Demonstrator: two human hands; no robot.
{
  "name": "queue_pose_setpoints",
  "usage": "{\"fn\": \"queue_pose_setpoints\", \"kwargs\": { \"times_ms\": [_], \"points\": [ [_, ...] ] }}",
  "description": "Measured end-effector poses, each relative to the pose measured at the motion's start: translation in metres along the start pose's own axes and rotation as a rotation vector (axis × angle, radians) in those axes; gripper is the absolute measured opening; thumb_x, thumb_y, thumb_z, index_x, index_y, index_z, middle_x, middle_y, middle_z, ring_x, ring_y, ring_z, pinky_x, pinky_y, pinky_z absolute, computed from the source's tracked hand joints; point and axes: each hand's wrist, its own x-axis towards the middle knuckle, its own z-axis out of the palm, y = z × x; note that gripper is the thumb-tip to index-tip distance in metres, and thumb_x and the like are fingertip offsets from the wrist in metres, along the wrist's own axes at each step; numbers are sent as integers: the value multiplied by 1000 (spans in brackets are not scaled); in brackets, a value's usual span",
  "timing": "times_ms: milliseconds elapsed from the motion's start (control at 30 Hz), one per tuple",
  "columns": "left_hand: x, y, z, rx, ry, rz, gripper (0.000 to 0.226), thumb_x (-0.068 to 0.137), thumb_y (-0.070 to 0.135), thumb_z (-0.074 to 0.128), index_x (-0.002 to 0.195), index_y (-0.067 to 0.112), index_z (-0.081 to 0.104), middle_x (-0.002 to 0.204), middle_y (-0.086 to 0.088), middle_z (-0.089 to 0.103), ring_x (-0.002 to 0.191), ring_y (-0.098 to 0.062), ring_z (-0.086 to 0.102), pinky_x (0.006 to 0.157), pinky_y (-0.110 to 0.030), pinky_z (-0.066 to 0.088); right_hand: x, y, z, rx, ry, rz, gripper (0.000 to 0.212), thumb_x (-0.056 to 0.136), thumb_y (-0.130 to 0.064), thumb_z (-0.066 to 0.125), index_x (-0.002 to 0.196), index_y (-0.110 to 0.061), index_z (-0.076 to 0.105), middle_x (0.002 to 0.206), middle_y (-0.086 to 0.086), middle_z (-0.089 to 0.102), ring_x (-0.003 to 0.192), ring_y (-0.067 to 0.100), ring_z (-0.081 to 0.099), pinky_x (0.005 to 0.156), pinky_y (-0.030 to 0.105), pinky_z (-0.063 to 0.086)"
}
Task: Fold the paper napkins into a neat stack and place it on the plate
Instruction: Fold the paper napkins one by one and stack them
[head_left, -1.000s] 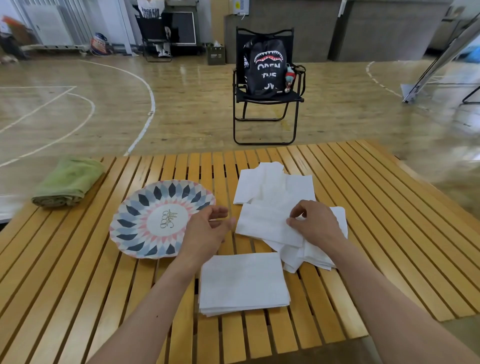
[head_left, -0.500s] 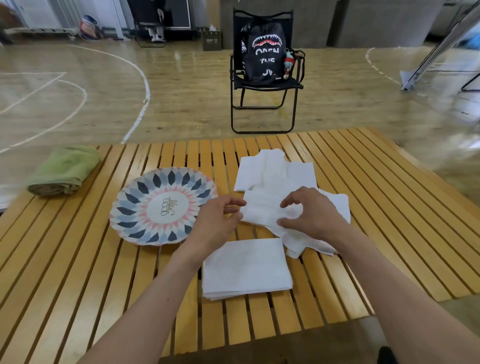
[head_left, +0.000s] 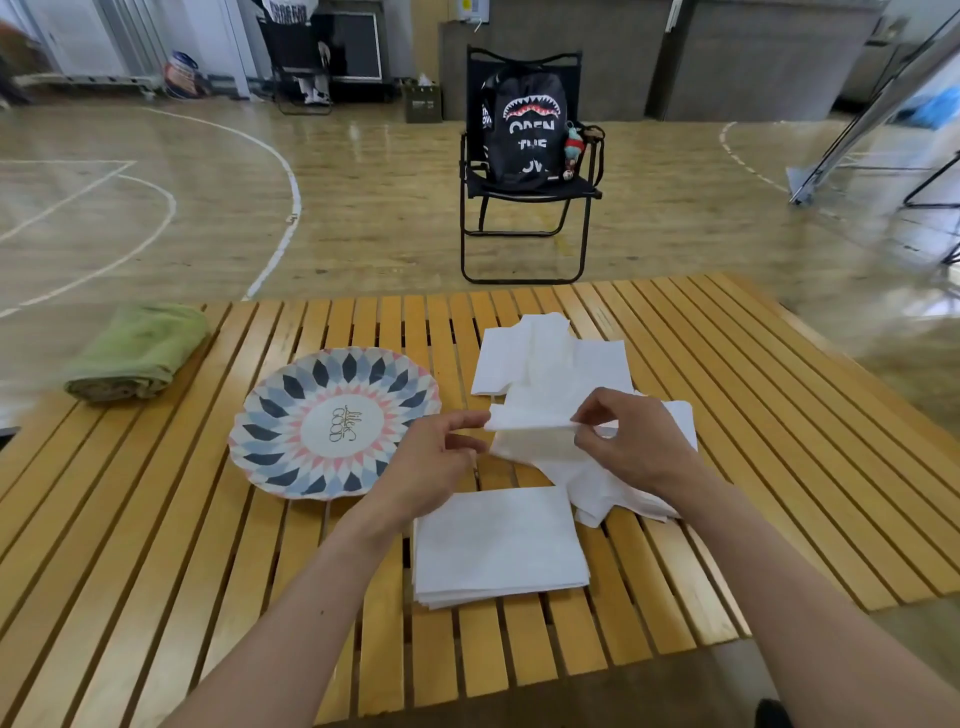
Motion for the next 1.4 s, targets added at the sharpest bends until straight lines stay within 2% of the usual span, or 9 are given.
{"fn": "queue_pose_setpoints", "kwargs": {
  "times_ms": [133, 200, 433, 633, 967, 1067, 1167, 1300, 1400],
  "points": [
    [-5, 5, -2, 137, 95, 193, 52, 81, 22, 81, 126, 40, 61, 127, 11, 50, 112, -2, 50, 86, -10, 41, -7, -21, -19, 298, -2, 48, 13, 87, -11, 64, 86, -23, 69, 83, -10, 72, 80, 1, 65, 67, 14, 43],
    [-7, 10, -2, 68, 114, 228, 33, 80, 29, 80, 110, 37, 69, 128, 13, 54, 117, -4, 49, 94, -24, 44, -10, -28, -27, 396, -49, 69, 13, 89, -13, 64, 89, -24, 71, 82, -8, 72, 71, 4, 64, 61, 18, 45],
    [-34, 19, -28, -152, 19, 36, 6, 87, 23, 74, 90, 18, 76, 77, 8, 76, 66, 2, 66, 59, -12, 51, -31, -26, -23, 493, -294, 203, 18, 89, -22, 75, 100, -9, 72, 96, 12, 76, 87, 29, 73, 73, 35, 60],
    [-42, -8, -39, 234, 24, -69, 10, 81, 33, 80, 81, 24, 76, 79, 5, 75, 77, -10, 69, 70, -28, 59, -42, -30, -10, 268, -586, 346, 17, 89, -24, 75, 95, -9, 72, 87, 4, 79, 79, 18, 77, 60, 23, 54],
    [-37, -8, -26, 764, 104, -54, 30, 67, 52, 82, 79, 33, 63, 74, 14, 63, 72, -2, 58, 67, -28, 55, -35, -23, 3, -20, -576, 385, 28, 80, -38, 81, 70, -14, 72, 68, 0, 74, 55, 9, 66, 56, 19, 45],
    [-34, -4, -21, 706, 135, 75, 30, 69, 50, 82, 85, 35, 60, 77, 14, 59, 73, -4, 55, 64, -24, 48, -31, -24, -8, -14, -510, 380, 32, 79, -41, 82, 69, -12, 71, 66, 1, 73, 53, 9, 64, 59, 21, 45],
    [-32, -5, -10, 605, -9, 188, 29, 74, 56, 76, 97, 43, 63, 103, 24, 61, 95, 3, 55, 84, -24, 50, -20, -7, -34, -21, -230, 414, 32, 75, -41, 84, 80, -12, 71, 69, 1, 74, 54, 7, 64, 56, 24, 46],
    [-31, -9, 1, 582, -198, 141, 35, 76, 50, 78, 108, 44, 67, 120, 26, 57, 112, 1, 50, 97, -25, 42, -21, 22, -52, -359, -180, 560, 42, 70, -44, 85, 87, -19, 55, 81, -6, 59, 80, 16, 63, 71, 33, 55],
    [-28, -11, 6, 578, -222, 136, 31, 78, 47, 78, 107, 43, 67, 120, 24, 58, 113, -2, 52, 99, -27, 42, -21, 38, -45, -291, -112, 725, 46, 80, -50, 75, 73, -13, 48, 70, 1, 54, 62, 18, 54, 53, 29, 40]
  ]
}}
